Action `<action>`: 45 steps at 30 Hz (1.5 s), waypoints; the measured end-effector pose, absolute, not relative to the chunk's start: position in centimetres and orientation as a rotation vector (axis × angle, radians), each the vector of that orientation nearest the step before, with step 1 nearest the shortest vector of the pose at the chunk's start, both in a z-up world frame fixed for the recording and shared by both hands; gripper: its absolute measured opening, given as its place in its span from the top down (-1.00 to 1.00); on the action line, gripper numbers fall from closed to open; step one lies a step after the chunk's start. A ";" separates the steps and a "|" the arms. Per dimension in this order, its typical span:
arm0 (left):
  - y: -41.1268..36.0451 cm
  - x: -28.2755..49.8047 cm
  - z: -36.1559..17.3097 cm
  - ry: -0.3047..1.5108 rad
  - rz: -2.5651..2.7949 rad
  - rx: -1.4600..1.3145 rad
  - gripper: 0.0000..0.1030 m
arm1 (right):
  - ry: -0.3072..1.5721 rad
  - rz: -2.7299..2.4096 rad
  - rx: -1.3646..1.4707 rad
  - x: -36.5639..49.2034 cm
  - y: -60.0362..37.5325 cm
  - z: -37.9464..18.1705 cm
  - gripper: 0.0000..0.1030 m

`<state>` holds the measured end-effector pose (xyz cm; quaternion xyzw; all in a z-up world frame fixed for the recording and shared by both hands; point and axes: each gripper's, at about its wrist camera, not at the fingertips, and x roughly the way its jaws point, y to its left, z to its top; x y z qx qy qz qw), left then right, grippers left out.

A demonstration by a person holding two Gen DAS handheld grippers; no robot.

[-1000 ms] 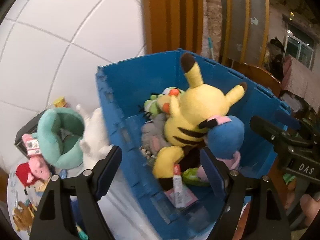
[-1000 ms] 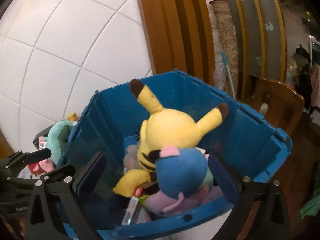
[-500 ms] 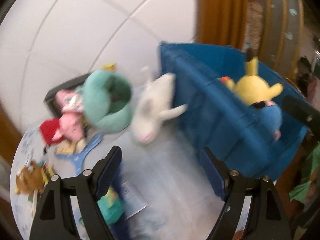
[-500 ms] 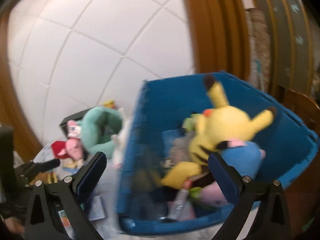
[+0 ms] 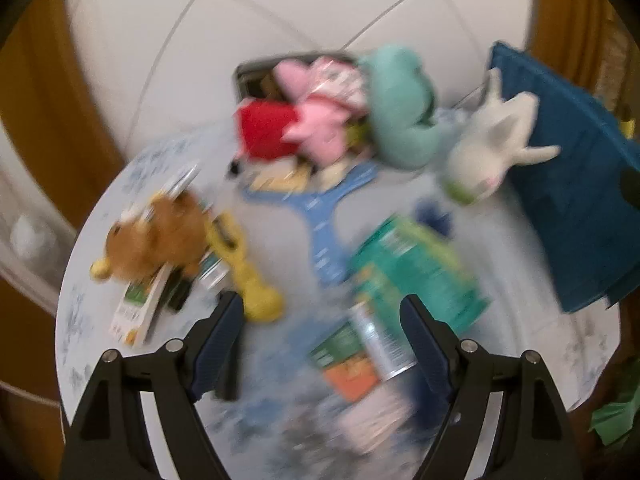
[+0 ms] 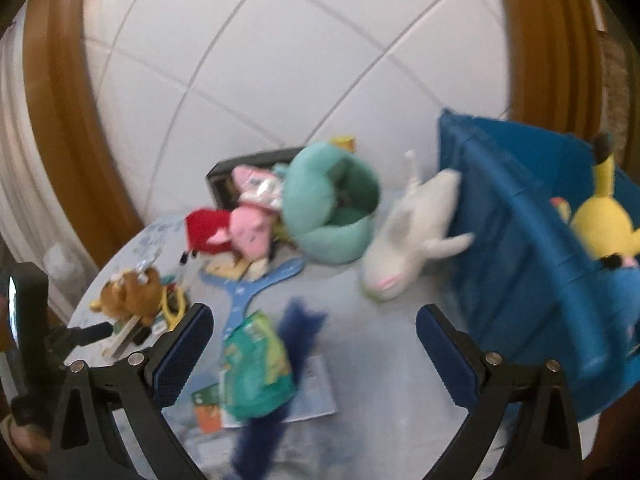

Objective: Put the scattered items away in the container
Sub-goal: 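Move both tools back from the crate over the table, then grasp the black trash-bag roll with the left tool while the right tool reaches the clear plastic box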

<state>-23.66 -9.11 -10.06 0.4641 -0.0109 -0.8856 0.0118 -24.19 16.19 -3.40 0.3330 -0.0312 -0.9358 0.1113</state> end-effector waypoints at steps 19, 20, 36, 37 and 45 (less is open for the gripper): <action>-21.6 -19.5 -22.4 0.149 -2.410 1.621 -0.56 | -0.018 -2.311 1.341 -25.1 2.2 -18.2 -1.00; -21.7 -19.6 -22.5 0.137 -2.415 1.626 -0.56 | -0.010 -2.307 1.350 -25.0 1.9 -18.4 -1.00; -23.5 -24.8 -24.2 -0.260 -2.752 1.783 -0.56 | -0.371 -2.707 1.507 -19.1 0.6 -20.5 -1.00; -23.5 -25.1 -24.5 -0.280 -2.765 1.791 -0.56 | -0.418 -2.735 1.517 -18.3 0.5 -21.0 -1.00; -21.7 -27.0 -27.3 -0.380 -2.826 1.876 -0.56 | -0.720 -2.879 1.661 -14.6 -0.5 -25.5 -1.00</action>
